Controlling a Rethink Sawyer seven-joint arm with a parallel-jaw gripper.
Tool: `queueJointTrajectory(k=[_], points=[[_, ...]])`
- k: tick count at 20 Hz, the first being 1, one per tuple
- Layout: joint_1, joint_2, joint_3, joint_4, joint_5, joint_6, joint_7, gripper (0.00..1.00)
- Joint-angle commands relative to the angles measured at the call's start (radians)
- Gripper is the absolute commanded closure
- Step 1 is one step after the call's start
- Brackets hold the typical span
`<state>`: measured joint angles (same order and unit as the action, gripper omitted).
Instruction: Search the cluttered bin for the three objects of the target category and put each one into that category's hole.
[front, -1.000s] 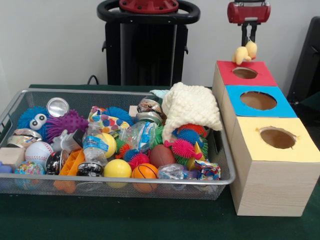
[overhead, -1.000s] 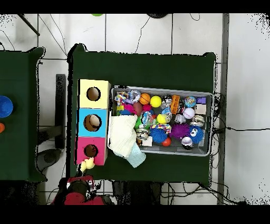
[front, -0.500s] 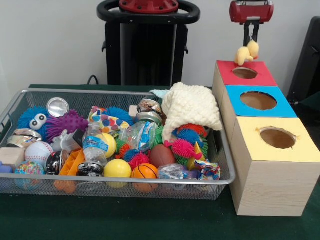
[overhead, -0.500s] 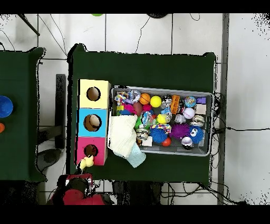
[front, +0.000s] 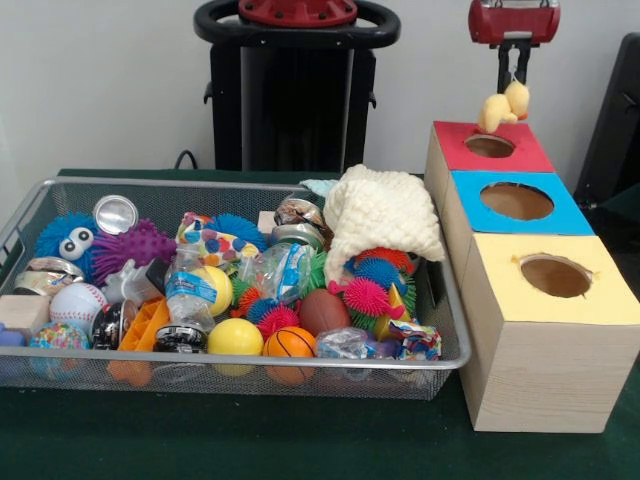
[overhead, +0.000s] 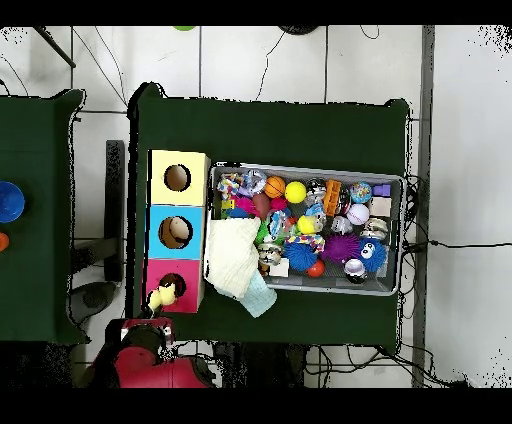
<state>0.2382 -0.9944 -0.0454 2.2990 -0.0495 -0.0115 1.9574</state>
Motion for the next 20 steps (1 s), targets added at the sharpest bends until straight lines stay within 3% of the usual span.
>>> queueJointTrajectory(k=[1,13,14,20], points=[[-0.033,0.036,0.077,-0.126,0.049,0.061,0.135,1.0],[-0.019,0.083,0.045,-0.127,0.015,0.018,0.123,1.0],[-0.018,0.085,0.044,-0.125,0.014,0.014,0.125,0.0],[0.023,0.097,-0.004,-0.148,0.027,0.036,0.122,0.0]])
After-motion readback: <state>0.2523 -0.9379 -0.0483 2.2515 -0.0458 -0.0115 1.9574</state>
